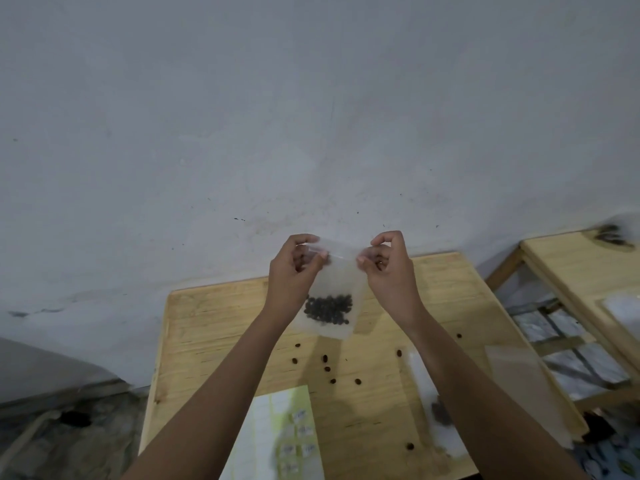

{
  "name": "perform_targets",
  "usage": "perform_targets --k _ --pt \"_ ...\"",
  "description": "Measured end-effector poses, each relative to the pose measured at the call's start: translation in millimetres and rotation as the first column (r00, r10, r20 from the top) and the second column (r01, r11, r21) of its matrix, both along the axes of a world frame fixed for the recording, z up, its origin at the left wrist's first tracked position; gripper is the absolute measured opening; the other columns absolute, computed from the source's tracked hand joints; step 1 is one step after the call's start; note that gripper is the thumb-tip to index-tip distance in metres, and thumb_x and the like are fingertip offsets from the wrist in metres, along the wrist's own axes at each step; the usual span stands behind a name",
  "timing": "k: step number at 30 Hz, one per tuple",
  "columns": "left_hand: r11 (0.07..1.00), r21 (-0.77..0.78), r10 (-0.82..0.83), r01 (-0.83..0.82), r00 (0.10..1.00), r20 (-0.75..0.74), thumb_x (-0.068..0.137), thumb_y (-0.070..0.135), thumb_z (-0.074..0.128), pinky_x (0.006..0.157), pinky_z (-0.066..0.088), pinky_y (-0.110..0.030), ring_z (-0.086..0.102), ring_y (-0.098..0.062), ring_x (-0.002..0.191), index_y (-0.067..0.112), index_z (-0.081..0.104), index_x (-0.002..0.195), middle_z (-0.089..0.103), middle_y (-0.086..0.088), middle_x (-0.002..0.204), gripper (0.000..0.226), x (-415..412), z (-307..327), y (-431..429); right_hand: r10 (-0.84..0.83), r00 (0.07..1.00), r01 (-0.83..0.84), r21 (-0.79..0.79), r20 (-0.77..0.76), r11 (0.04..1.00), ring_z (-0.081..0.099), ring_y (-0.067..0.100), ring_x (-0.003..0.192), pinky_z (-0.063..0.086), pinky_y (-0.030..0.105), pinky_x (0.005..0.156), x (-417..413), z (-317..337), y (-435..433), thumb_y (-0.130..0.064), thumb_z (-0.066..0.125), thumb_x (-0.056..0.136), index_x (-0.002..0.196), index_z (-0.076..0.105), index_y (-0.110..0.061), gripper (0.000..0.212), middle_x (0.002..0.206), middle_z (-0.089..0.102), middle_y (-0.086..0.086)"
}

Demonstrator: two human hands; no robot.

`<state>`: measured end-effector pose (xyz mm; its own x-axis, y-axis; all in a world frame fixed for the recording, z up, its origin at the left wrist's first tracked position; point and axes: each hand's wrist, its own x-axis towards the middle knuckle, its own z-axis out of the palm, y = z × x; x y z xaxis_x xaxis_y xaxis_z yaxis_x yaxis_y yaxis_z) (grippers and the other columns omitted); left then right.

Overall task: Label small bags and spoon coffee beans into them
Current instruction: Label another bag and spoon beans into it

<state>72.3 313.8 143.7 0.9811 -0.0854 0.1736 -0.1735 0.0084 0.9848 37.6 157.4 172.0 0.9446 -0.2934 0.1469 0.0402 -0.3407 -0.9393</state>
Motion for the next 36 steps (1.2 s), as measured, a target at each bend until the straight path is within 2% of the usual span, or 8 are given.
perform_targets --k 6,9,12,16,22,27,30,36 --pt "0.999 -0.034 0.012 -0.012 1.0 -0.002 0.085 0.003 0.065 0.08 0.054 -0.036 0.068 -0.019 0.081 0.014 0.06 0.098 0.068 -0.007 0.08 0.018 -4 17 -31 0.056 0.996 -0.057 -0.008 -0.073 0.998 0.062 0.011 0.076 0.045 0.016 0.069 -4 17 -33 -0.013 0.07 0.082 0.103 0.045 -0.016 0.032 0.079 0.066 0.002" --pt "1.0 0.007 -0.025 0.025 0.999 0.035 0.084 0.004 0.065 0.074 0.052 -0.027 0.067 -0.021 0.078 0.018 0.06 0.094 0.069 -0.01 0.079 0.018 -9 25 -56 0.091 0.989 -0.101 -0.08 -0.113 0.992 0.061 0.005 0.079 0.044 0.009 0.064 -7 27 -51 -0.021 0.074 0.078 0.097 0.053 -0.017 0.029 0.081 0.067 0.0" --pt "0.996 0.033 -0.08 0.078 0.995 0.057 0.084 0.006 0.065 0.074 0.053 -0.031 0.067 -0.024 0.079 0.017 0.059 0.095 0.069 -0.013 0.081 0.016 -13 31 -84 0.043 0.995 -0.056 -0.146 -0.087 0.988 0.056 -0.003 0.077 0.042 0.003 0.061 -10 36 -73 -0.015 0.072 0.08 0.089 0.058 -0.016 0.017 0.085 0.063 -0.004" --pt "0.984 -0.004 -0.176 0.176 0.984 0.03 0.088 0.006 0.061 0.078 0.055 -0.034 0.069 -0.022 0.08 0.007 0.057 0.099 0.07 -0.012 0.081 0.011 -21 38 -118 0.003 1.0 -0.008 -0.238 -0.02 0.971 0.057 0.006 0.076 0.041 0.005 0.063 -22 43 -107 -0.012 0.071 0.079 0.085 0.057 -0.017 0.016 0.086 0.064 0.003" --pt "0.968 -0.045 -0.249 0.249 0.969 0.003 0.09 0.003 0.058 0.078 0.056 -0.035 0.068 -0.027 0.081 0.002 0.059 0.097 0.07 -0.017 0.08 0.007 -39 38 -162 -0.063 0.997 0.051 -0.204 -0.053 0.978 0.055 0.002 0.068 0.041 0.005 0.056 -39 44 -153 -0.016 0.078 0.073 0.081 0.06 -0.013 0.02 0.08 0.064 0.002" --pt "0.956 -0.062 -0.288 0.286 0.958 -0.012 0.092 0.0 0.053 0.074 0.056 -0.027 0.069 -0.012 0.074 -0.002 0.058 0.099 0.071 0.002 0.072 0.008 -51 36 -188 -0.077 0.996 0.068 -0.205 -0.037 0.976 0.058 0.007 0.071 0.041 0.006 0.06 -54 34 -182 -0.017 0.077 0.073 0.078 0.063 -0.014 0.015 0.078 0.066 -0.002" --pt "0.965 -0.093 -0.251 0.247 0.967 -0.032 0.093 0.0 0.051 0.074 0.056 -0.028 0.07 -0.013 0.077 0.002 0.057 0.095 0.071 -0.004 0.079 0.006 -54 32 -198 0.022 0.999 -0.029 -0.129 -0.048 0.991 0.062 0.009 0.083 0.047 0.014 0.073 -68 28 -205 -0.014 0.072 0.08 0.085 0.066 -0.022 0.011 0.088 0.068 -0.006" --pt "0.961 -0.071 -0.268 0.266 0.963 -0.021 0.089 0.004 0.06 0.079 0.057 -0.036 0.067 -0.026 0.086 0.011 0.059 0.104 0.064 -0.016 0.074 0.017 -74 10 -208 0.01 0.995 -0.005 0.056 -0.1 0.998 0.061 0.002 0.061 0.052 0.018 0.064 -82 11 -232 -0.003 0.071 0.079 0.078 0.063 -0.024 0.022 0.078 0.065 0.001"
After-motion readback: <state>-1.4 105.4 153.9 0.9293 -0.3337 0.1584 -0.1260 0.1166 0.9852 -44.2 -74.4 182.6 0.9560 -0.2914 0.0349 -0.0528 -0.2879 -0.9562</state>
